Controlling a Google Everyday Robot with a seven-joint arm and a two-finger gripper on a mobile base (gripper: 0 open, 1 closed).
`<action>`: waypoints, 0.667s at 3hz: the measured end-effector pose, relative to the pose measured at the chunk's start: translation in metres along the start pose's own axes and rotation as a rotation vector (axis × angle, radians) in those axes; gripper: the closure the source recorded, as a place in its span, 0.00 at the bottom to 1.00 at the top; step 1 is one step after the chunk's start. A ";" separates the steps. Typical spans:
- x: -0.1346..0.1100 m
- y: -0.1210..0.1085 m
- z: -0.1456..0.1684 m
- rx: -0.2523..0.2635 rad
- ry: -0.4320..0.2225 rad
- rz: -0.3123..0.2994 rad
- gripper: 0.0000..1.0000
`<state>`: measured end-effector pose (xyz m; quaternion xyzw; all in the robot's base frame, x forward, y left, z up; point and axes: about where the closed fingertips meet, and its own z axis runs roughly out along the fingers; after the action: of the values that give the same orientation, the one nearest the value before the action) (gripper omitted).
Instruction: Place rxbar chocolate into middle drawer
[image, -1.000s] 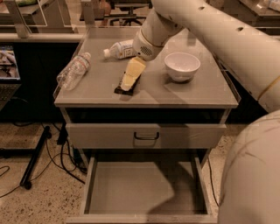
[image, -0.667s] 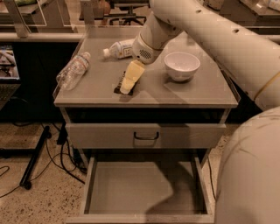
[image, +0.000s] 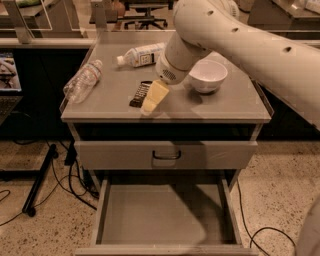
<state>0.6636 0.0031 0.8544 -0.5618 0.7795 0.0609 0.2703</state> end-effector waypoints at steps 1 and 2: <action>0.000 -0.001 0.006 0.047 0.001 -0.005 0.00; -0.001 -0.001 0.007 0.057 0.001 -0.007 0.00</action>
Offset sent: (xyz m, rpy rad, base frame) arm 0.0030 0.0028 -0.0049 -0.0145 -0.0456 -0.0202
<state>0.6670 0.0062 0.8492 -0.5568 0.7789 0.0377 0.2859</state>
